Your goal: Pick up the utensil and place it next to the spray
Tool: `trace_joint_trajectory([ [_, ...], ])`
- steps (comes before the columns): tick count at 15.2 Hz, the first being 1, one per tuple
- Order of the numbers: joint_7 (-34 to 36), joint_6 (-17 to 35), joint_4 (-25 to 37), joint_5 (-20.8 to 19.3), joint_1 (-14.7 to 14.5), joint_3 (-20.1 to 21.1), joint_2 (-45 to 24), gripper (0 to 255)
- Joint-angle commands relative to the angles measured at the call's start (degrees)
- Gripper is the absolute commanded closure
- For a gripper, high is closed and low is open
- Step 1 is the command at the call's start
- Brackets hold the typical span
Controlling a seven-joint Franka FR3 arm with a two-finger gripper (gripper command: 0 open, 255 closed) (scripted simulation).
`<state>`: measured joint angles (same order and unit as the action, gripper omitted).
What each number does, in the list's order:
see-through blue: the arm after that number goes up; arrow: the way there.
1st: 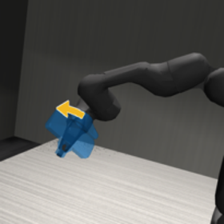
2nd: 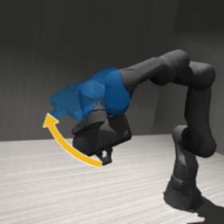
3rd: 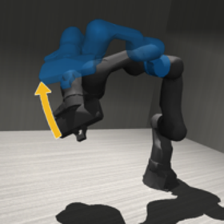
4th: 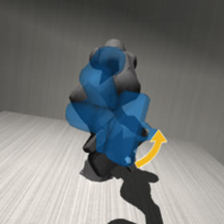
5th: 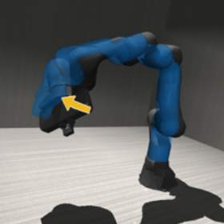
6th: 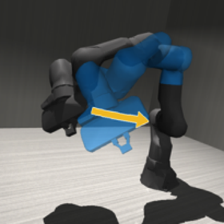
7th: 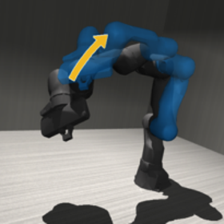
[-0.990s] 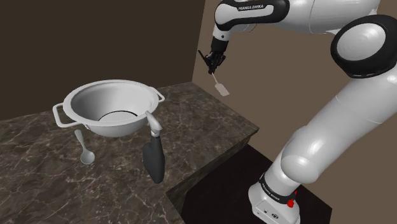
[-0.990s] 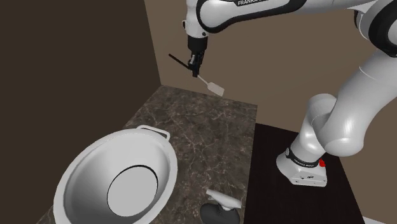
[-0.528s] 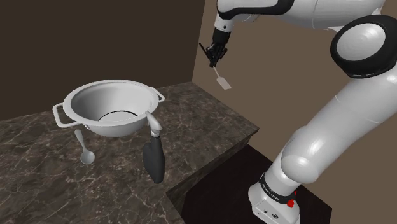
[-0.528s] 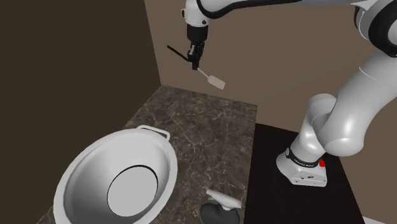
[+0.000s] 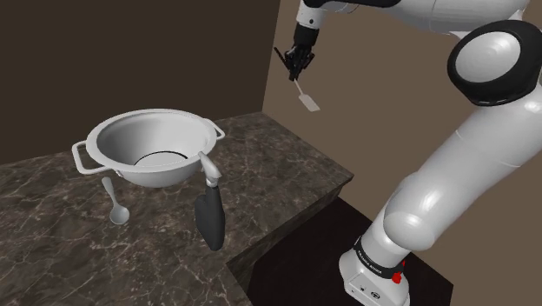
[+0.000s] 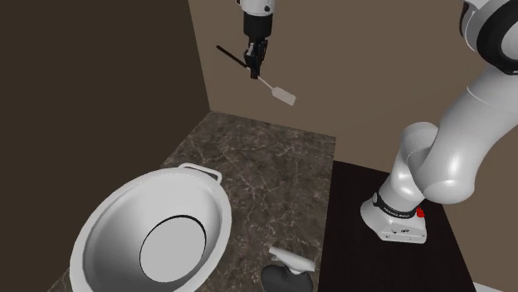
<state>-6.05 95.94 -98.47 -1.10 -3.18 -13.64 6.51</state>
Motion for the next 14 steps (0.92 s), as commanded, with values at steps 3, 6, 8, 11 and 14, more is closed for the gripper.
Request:
trace_joint_trajectory([
  [3, -0.07, -3.33, 4.17, 0.2, -0.03, -0.02, -0.88, 255],
  [6, 1.29, -4.66, 4.7, 0.01, -0.62, 0.76, -0.07, 255],
  [8, 4.14, -4.41, 2.12, -0.45, -1.77, 2.42, 2.28, 255],
  [11, 8.38, -4.21, -1.15, -0.79, -3.36, 5.02, 5.32, 255],
  [14, 12.6, -4.17, -3.74, -0.78, -4.89, 7.69, 7.79, 255],
])
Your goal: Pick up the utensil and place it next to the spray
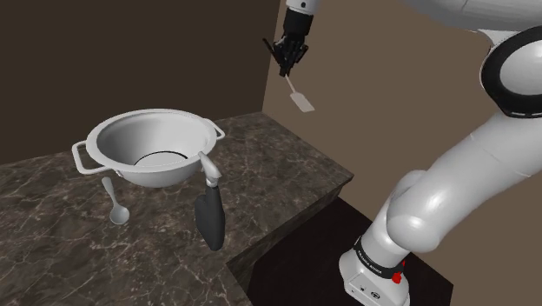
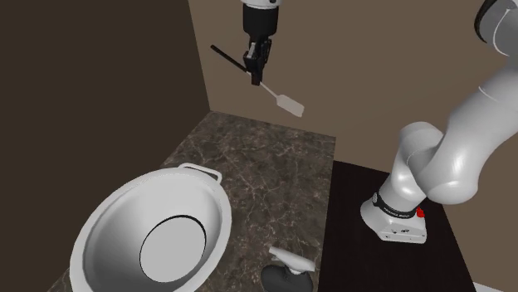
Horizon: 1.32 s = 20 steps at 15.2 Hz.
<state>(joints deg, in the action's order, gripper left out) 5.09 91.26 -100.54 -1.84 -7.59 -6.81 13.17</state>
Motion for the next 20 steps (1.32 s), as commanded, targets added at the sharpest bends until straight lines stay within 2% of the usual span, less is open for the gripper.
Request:
trace_joint_trajectory([
  [1, 2.85, 0.49, -2.39, 0.03, -0.98, 1.76, 1.85, 255],
  [10, 15.44, 0.11, -5.88, 1.6, -5.43, 10.17, 5.49, 255],
  [20, 29.35, -0.46, -3.7, 3.44, -10.12, 19.66, 3.84, 255],
])
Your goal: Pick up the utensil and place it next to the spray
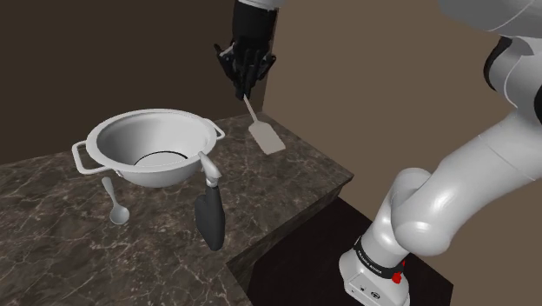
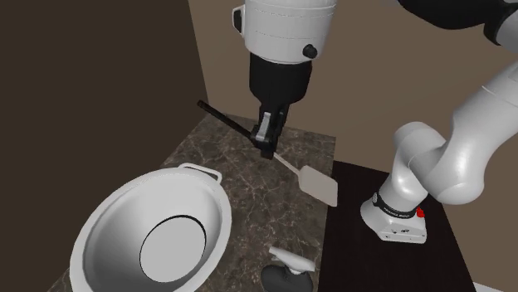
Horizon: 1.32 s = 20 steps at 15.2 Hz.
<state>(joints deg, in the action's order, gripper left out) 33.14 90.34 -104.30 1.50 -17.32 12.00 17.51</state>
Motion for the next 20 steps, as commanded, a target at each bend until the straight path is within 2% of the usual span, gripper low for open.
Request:
trace_joint_trajectory([
  [1, 1.29, 1.24, -0.96, 0.15, -0.4, 0.85, -0.26, 255],
  [20, 1.3, 15.89, -17.55, 0.74, -0.78, 1.19, 1.71, 255],
])
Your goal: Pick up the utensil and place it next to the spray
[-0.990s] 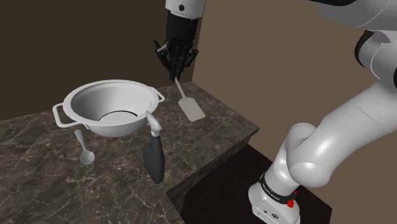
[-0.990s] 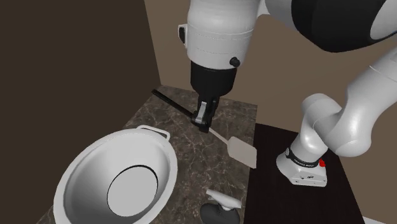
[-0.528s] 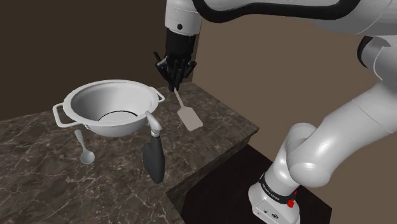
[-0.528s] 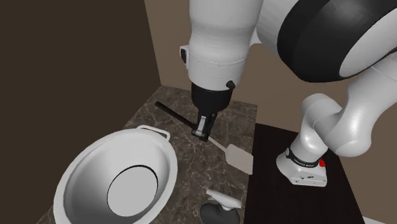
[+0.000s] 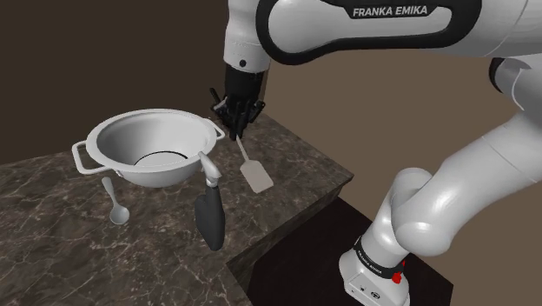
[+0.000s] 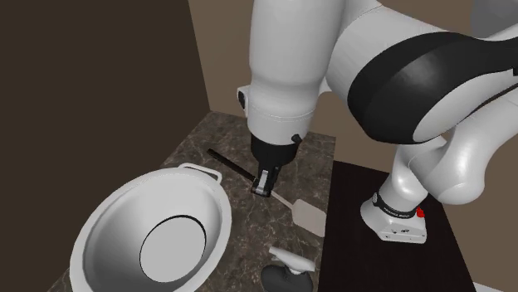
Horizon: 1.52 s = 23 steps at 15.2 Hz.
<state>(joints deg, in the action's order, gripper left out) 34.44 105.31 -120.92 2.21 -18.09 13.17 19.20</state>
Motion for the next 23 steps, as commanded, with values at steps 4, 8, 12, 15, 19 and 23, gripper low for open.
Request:
trace_joint_trajectory([
  [4, 0.09, 4.02, -3.85, 0.06, -0.07, 0.17, -0.15, 255],
  [8, 0.21, 7.13, -6.59, 0.06, -0.12, 0.35, -0.53, 255],
  [12, 0.37, 10.28, -9.15, 0.02, -0.15, 0.54, -1.13, 255],
  [15, 0.51, 12.66, -10.95, -0.04, -0.16, 0.7, -1.72, 255],
  [19, 0.75, 15.87, -13.2, -0.18, -0.15, 0.93, -2.7, 255],
  [23, 1.03, 19.13, -15.26, -0.39, -0.12, 1.17, -3.92, 255],
])
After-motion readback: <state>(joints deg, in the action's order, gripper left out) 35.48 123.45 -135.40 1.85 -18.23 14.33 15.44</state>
